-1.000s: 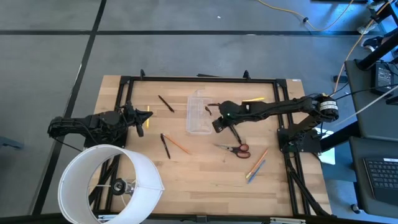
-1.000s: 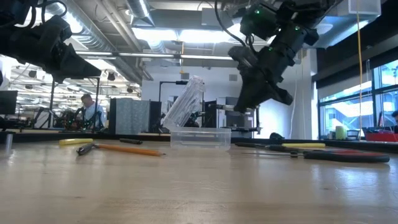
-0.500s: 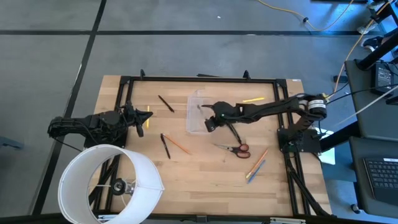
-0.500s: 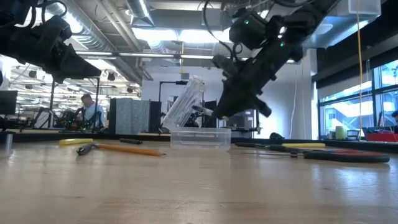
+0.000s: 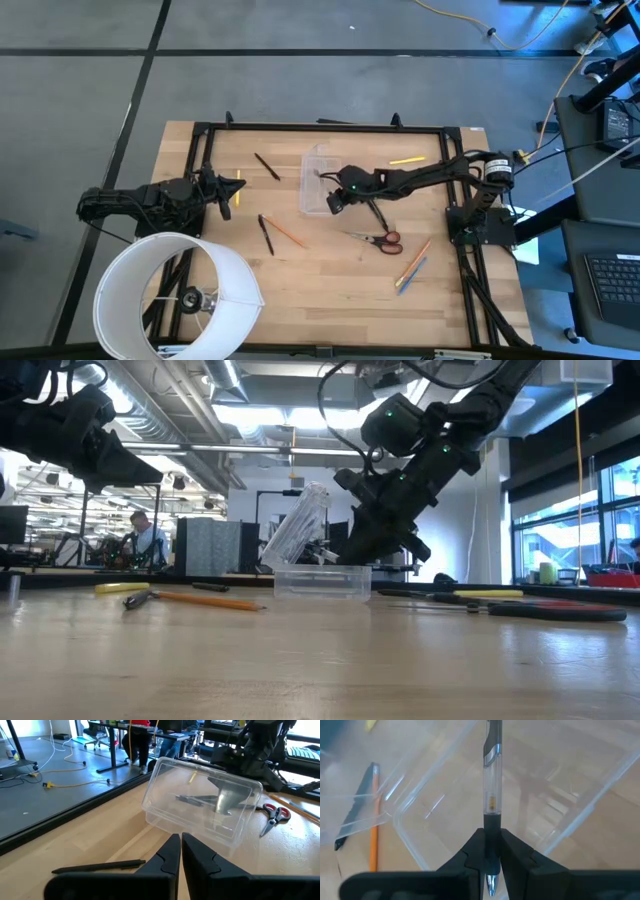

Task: Pick & place school supplies into a supply box
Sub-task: Put the transparent pen into the transparent supply box, then put the right yellow pen into the transparent supply box

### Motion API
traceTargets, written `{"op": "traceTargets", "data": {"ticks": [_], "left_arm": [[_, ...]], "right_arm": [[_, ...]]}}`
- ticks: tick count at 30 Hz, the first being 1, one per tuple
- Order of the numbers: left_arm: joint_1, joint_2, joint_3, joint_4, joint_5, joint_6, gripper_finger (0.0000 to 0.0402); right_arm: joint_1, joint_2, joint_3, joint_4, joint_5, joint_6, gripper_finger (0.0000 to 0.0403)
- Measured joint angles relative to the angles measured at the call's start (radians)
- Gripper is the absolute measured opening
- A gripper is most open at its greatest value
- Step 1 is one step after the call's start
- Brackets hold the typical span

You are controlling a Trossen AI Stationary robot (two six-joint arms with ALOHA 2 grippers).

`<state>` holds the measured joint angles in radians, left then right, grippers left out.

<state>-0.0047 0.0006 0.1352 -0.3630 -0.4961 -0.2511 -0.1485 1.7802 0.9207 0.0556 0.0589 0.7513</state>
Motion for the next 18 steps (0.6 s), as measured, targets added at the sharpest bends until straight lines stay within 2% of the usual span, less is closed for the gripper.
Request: {"op": "traceTargets", "data": {"ticks": [5,18], "left_arm": [[0.000,0.000,0.000,0.000,0.000,0.000,0.0012],[0.000,0.000,0.000,0.000,0.000,0.000,0.0009]], "right_arm": [[0.000,0.000,0.000,0.000,0.000,-0.008,0.0053],[0.000,-0.006,0.000,-0.005,0.000,-0.077,0.0087]]}}
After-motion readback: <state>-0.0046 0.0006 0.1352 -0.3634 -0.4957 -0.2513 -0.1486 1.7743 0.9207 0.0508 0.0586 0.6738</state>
